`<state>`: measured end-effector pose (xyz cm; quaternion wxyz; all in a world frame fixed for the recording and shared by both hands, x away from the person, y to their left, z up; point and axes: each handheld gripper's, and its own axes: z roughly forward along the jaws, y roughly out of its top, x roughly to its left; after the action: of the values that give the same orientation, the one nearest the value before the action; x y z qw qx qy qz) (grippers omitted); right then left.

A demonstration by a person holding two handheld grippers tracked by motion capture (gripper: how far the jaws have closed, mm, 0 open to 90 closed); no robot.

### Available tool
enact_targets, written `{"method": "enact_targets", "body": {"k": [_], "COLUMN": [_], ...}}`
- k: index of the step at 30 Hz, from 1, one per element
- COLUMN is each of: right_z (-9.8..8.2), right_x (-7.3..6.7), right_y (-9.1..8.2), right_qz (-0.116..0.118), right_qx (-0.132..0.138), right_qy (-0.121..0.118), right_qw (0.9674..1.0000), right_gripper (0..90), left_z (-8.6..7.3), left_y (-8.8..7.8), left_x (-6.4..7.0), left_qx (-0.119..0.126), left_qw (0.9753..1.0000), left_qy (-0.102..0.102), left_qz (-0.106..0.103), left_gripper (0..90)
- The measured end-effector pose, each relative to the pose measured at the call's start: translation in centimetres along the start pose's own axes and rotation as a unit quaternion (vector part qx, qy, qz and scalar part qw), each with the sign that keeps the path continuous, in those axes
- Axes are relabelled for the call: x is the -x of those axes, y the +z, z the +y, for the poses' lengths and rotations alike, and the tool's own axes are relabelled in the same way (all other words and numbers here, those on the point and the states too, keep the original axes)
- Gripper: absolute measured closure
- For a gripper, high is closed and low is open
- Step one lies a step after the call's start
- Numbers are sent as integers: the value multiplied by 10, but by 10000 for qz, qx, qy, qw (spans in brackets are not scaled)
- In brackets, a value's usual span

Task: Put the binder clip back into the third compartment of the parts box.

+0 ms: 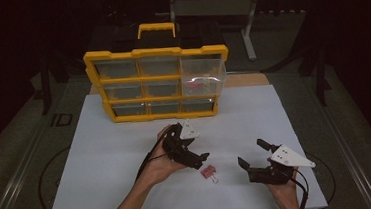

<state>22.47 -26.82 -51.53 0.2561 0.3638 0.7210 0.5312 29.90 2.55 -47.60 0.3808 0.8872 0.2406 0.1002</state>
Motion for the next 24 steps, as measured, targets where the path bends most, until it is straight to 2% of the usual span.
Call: {"method": "enact_targets", "body": {"k": [5,24], "right_z": [0,0], "right_x": [0,0], "right_y": [0,0], "right_qz": [-6,-16], "right_qx": [-2,-7], "right_qy": [8,-4], "right_qw": [10000,10000], "right_gripper": [76,75], "left_z": [-4,-17], "left_y": [7,29], "left_x": [6,28], "left_qx": [-10,-212], "left_qw": [10000,9994], "left_qy": [-22,95], "left_qz": [-85,-269], "left_gripper": [63,60]}}
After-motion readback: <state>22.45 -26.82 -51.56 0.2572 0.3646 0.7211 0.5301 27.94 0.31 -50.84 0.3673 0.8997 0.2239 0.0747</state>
